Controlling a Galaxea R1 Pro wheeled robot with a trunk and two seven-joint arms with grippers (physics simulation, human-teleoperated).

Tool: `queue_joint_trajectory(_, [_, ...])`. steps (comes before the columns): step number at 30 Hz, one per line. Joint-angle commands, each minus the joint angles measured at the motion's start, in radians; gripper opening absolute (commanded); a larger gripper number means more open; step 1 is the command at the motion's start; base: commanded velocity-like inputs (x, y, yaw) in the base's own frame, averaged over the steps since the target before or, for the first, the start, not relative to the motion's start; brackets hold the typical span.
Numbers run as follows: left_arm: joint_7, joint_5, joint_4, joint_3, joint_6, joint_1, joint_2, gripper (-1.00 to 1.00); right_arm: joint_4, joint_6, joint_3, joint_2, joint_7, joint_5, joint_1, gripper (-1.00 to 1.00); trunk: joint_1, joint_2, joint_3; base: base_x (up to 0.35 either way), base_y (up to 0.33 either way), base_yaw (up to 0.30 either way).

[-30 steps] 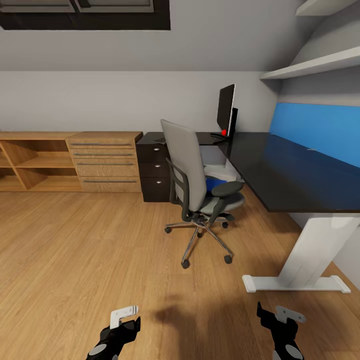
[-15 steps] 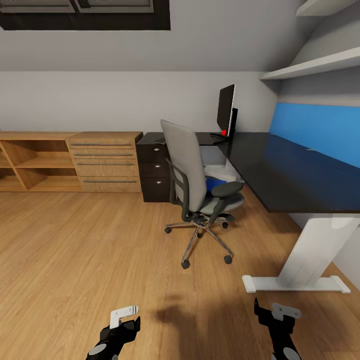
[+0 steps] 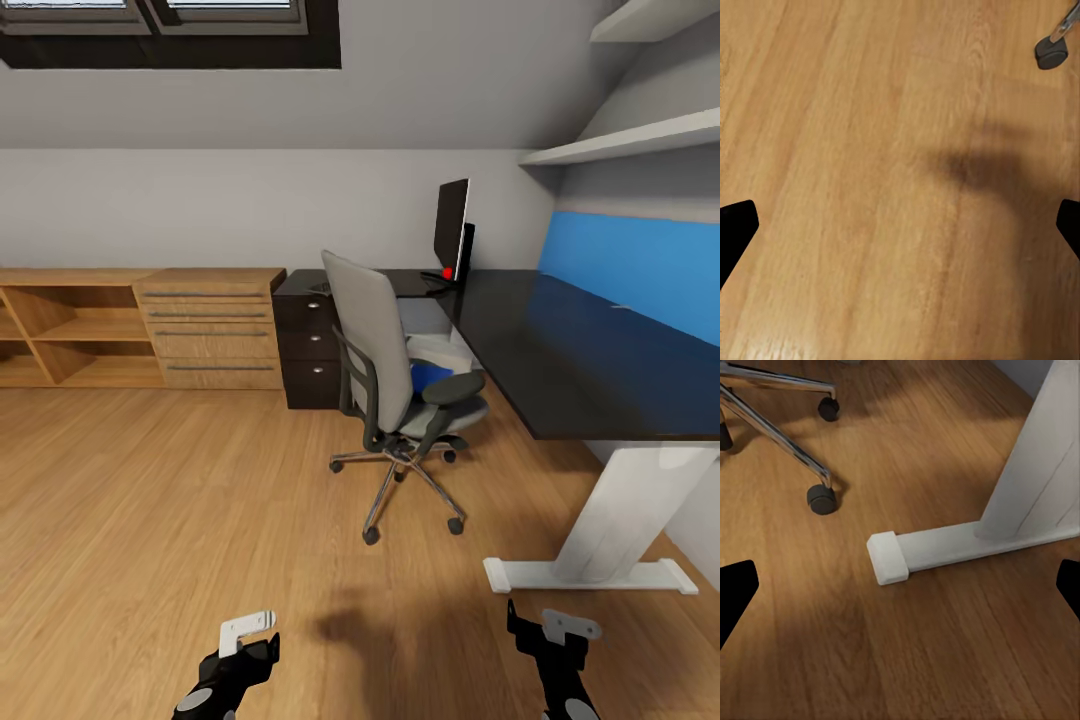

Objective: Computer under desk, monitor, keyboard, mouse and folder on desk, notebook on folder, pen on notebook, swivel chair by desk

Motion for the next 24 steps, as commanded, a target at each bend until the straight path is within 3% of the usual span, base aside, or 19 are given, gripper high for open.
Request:
queue_joint_trajectory(1, [0.007,0.011,-0.001,-0.001,0.003,0.0,0.0,1.0,0.001,-0.003,-0.001,0.0,-0.002,0.001,-0.001,1.0,0.0,0.0,-0.001,0.0,0.0,0.0])
queue_joint_trajectory(14, [0.003,0.011,-0.001,0.0,0.001,0.0,0.001,1.0,0.001,-0.003,-0.001,0.0,-0.001,0.002,0.0,1.0,0.0,0.0,-0.001,0.0,0.002,0.0])
queue_joint_trajectory(24, [0.002,0.012,0.0,0.001,0.002,0.0,0.001,1.0,0.001,-0.003,0.0,0.002,0.0,0.002,0.0,1.0,0.0,0.0,-0.001,0.112,0.119,0.0])
